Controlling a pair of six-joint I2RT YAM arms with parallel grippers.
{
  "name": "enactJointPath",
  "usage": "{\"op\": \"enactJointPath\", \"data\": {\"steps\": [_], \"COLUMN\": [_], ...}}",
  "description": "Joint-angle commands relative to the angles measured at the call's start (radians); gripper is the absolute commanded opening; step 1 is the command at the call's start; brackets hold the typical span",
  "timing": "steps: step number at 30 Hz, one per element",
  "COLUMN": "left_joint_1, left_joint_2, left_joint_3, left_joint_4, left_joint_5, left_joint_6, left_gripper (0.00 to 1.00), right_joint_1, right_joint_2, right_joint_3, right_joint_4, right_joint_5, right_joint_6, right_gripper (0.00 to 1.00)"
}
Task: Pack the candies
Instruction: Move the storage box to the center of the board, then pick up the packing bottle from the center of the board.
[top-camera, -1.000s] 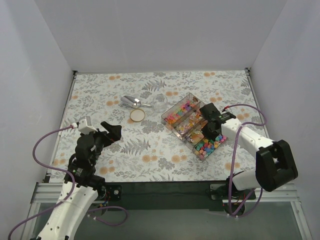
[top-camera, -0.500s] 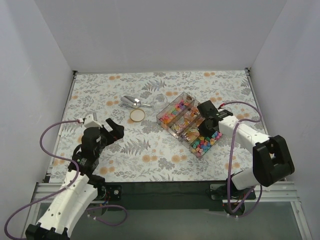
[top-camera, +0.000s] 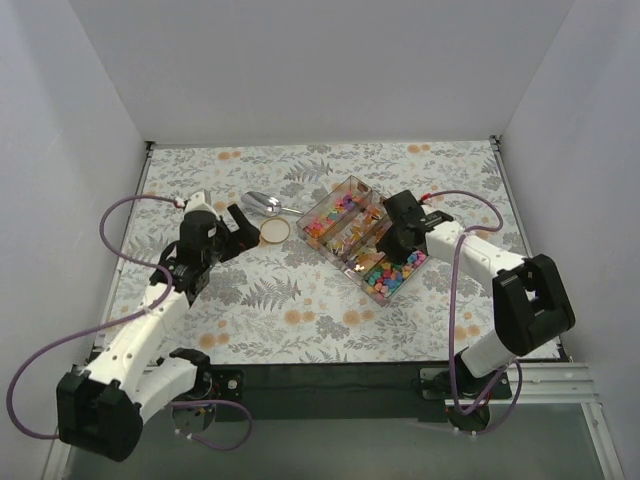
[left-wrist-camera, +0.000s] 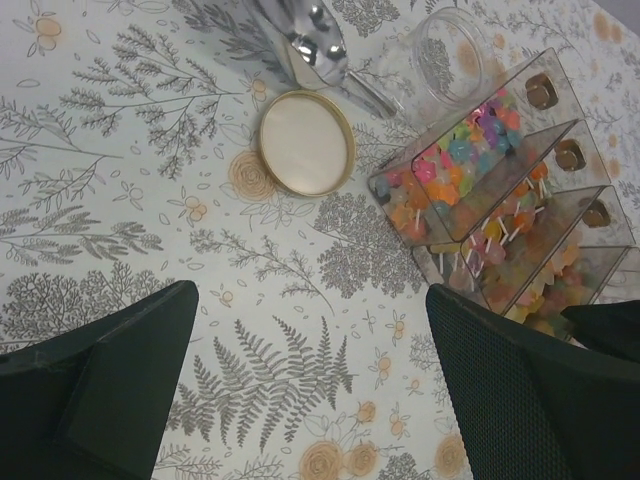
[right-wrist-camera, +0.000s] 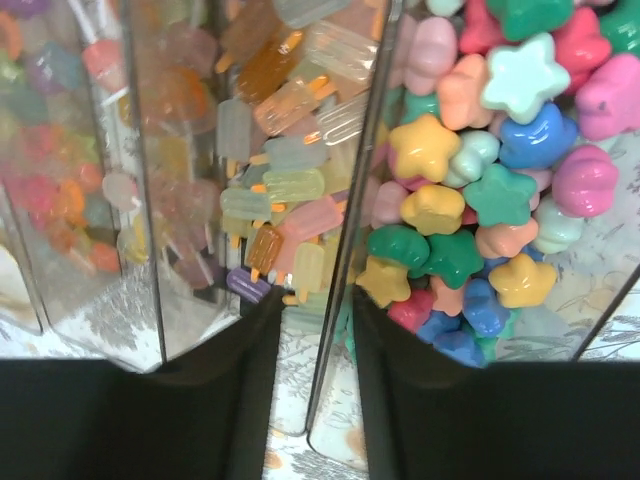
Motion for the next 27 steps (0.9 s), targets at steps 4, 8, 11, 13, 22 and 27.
{"op": "enactJointPath", "data": {"steps": [4, 8, 11, 13, 22, 27], "left_joint_1": [-0.005, -0.005, -0.005, -0.005, -0.040, -0.055], "left_joint_2": [0.271, 0.553, 0.698, 0.836, 1.192, 1.255], "left_joint_3": [0.271, 0.464, 0.627, 0.725, 1.105, 1.166], "left_joint_4": [0.025, 0.015, -0.014, -0.067, -0.159, -0.208], "left_joint_5": [0.053, 0.133, 0.168, 0.175, 0.156, 0.126], "left_joint_6": [0.054, 0.077, 0.080, 0.084, 0.119, 0.141], "left_gripper": [0.98, 0.95, 0.91, 0.88, 0.73, 0.70], "right_joint_1": [0.009, 0.008, 0.008, 0.008, 0.006, 0.006], "right_joint_2": [-0.189, -0.292, -0.377, -0.436, -0.599, -0.642], "right_joint_3": [0.025, 0.005, -0.030, -0.060, -0.187, -0.222], "right_joint_4": [0.042, 0.025, 0.026, 0.028, 0.064, 0.072], "right_joint_5": [0.068, 0.101, 0.111, 0.133, 0.102, 0.121], "right_joint_6": [-0.189, -0.423, -0.517, -0.582, -0.728, -0.735], "right_gripper": [0.63, 0.84, 0.90, 0.90, 0.90, 0.90]}}
